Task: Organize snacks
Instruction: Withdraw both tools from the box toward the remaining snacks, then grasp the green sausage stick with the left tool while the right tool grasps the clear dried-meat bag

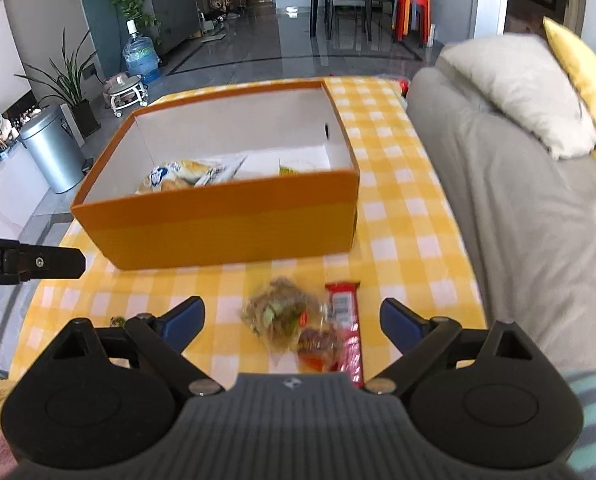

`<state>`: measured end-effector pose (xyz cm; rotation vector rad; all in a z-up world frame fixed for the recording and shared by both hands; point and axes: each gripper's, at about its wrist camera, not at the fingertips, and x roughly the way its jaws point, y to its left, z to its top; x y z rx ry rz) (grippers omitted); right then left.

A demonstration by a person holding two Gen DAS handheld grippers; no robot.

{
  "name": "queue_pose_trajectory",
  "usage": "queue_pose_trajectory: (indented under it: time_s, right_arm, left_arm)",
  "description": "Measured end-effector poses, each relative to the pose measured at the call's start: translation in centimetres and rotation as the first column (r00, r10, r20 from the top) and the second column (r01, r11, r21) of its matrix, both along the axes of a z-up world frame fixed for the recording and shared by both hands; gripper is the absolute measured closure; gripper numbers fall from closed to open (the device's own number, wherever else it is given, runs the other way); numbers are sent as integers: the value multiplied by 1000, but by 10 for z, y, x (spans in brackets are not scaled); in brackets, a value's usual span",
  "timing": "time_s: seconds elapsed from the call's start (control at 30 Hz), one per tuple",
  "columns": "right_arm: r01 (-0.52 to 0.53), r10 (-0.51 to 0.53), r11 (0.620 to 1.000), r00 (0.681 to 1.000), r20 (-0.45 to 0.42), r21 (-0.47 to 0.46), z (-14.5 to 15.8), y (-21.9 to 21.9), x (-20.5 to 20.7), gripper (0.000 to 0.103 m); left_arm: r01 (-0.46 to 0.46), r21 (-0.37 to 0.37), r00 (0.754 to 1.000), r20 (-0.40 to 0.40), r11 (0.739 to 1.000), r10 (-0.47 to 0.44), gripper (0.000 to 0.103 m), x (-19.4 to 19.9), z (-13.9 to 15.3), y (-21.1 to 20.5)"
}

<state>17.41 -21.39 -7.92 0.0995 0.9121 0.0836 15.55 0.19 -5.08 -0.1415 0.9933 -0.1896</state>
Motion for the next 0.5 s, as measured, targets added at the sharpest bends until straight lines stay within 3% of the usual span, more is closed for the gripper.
queue_pose_trajectory:
  time_s: [0.17, 0.33, 0.5]
  right_arm:
    - [-23, 23, 1000, 1000, -13, -4, -15, -4, -10, 13]
    - [-35, 35, 999, 998, -49, 3, -33, -9, -11, 23]
    - [-44, 45, 999, 997, -60, 18, -43, -10, -5, 26]
  left_arm:
    - [-36, -24, 998, -50, 999, 35, 41, -6, -18, 2]
    - [-49, -65, 991, -128, 997, 41, 44, -7, -39, 5]
    - [-97, -52, 979, -187, 994, 86, 44, -2, -57, 10]
